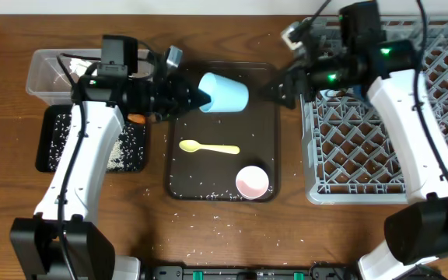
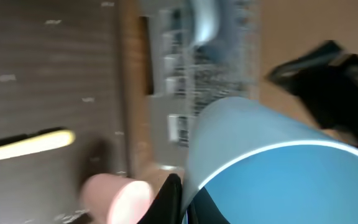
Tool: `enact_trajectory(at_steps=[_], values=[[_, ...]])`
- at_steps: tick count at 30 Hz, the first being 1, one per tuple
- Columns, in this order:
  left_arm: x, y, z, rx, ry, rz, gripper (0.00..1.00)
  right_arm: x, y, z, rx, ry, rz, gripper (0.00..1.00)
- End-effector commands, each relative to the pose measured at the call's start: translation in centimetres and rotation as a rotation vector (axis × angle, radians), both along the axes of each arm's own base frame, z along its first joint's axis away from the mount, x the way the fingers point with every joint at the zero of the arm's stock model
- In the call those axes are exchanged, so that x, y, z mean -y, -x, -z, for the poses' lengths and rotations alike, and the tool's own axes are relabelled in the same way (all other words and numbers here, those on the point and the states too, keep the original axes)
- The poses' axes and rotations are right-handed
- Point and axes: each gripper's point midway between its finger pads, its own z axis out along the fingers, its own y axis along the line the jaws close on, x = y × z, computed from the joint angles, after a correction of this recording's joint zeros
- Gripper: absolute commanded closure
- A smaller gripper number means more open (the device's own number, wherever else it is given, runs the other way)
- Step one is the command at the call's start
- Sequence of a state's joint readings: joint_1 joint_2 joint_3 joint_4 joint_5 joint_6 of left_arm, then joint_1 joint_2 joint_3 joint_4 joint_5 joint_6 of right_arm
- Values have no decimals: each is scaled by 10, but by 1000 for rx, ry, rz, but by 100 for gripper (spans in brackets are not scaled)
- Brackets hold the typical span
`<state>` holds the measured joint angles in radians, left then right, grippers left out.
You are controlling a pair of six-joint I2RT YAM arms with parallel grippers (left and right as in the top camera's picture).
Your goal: Sort waste into correct bins and load items into the dishwasher rack
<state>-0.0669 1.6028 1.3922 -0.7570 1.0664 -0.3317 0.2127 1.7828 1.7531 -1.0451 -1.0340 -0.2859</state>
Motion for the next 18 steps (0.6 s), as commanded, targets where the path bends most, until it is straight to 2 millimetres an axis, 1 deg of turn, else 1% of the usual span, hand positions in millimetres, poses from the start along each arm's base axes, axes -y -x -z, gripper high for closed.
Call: enact_trajectory(at_steps=[1,5,11,14,18], values=[[15,14,-43,30,221,120,94,-25,29,-41,103,-205,-193,4],[19,16,-58,41,299,158,94,-31,30,-44,138,-218,-213,2],[21,16,-71,37,353,179,94,-36,30,-52,181,-252,-241,4],[21,16,-71,30,353,176,94,-40,33,-55,196,-268,-260,10],[21,16,-71,29,353,176,94,-43,37,-64,218,-314,-294,22]])
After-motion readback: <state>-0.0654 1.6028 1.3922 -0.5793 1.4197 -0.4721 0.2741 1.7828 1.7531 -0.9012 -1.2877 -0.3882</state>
